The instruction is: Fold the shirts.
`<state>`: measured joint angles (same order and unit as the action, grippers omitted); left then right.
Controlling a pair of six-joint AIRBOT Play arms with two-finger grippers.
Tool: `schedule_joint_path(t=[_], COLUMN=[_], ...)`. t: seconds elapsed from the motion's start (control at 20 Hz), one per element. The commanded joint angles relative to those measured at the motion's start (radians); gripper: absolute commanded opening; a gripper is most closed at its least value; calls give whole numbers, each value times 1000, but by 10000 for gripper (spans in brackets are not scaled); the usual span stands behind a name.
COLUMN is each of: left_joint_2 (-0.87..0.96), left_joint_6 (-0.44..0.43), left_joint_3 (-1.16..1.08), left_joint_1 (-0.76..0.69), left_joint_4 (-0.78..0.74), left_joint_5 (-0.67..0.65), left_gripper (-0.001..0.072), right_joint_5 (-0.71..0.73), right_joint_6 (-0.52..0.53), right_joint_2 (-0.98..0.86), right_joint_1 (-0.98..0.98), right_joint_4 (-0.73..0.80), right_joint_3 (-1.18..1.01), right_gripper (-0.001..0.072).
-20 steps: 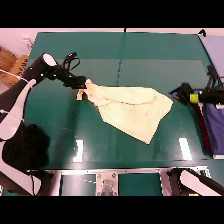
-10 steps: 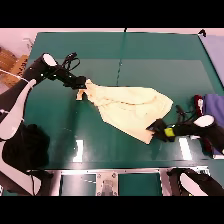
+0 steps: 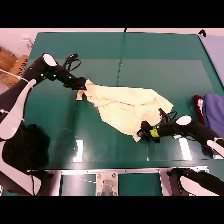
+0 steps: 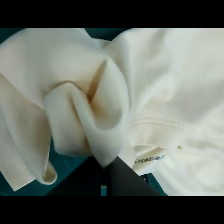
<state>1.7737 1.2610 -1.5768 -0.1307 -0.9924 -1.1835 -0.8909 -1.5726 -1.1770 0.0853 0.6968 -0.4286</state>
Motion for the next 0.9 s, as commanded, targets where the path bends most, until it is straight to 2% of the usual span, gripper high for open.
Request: schedule_joint_path(t=[0.0, 0.15, 0.25, 0.55, 0.7, 0.85], left_joint_2=[-7, -38, -83, -325, -494, -663], left_joint_6=[-6, -4, 35, 280, 410, 483], left_joint_3=[-33, -153, -250, -441, -447, -447], left_joint_1=[1, 2, 2, 2, 2, 2], left_joint_4=[-3, -23, -61, -214, -303, -379], left_joint_5=[-32, -120, -169, -267, -311, -319], left_gripper=[24, 24, 24, 24, 24, 25], right_joint_5=[17, -98, -215, -411, -443, -440], right_joint_6=[71, 113, 115, 93, 78, 58], right_joint_2=[-27, -22, 4, 223, 333, 442], right_joint_1=[4, -32, -77, -284, -402, -481], right_joint_4=[-13, -4, 29, 47, 47, 47], right_joint_3=[-96, -260, -404, -879, -1083, -1215], right_gripper=[16, 16, 16, 16, 16, 16])
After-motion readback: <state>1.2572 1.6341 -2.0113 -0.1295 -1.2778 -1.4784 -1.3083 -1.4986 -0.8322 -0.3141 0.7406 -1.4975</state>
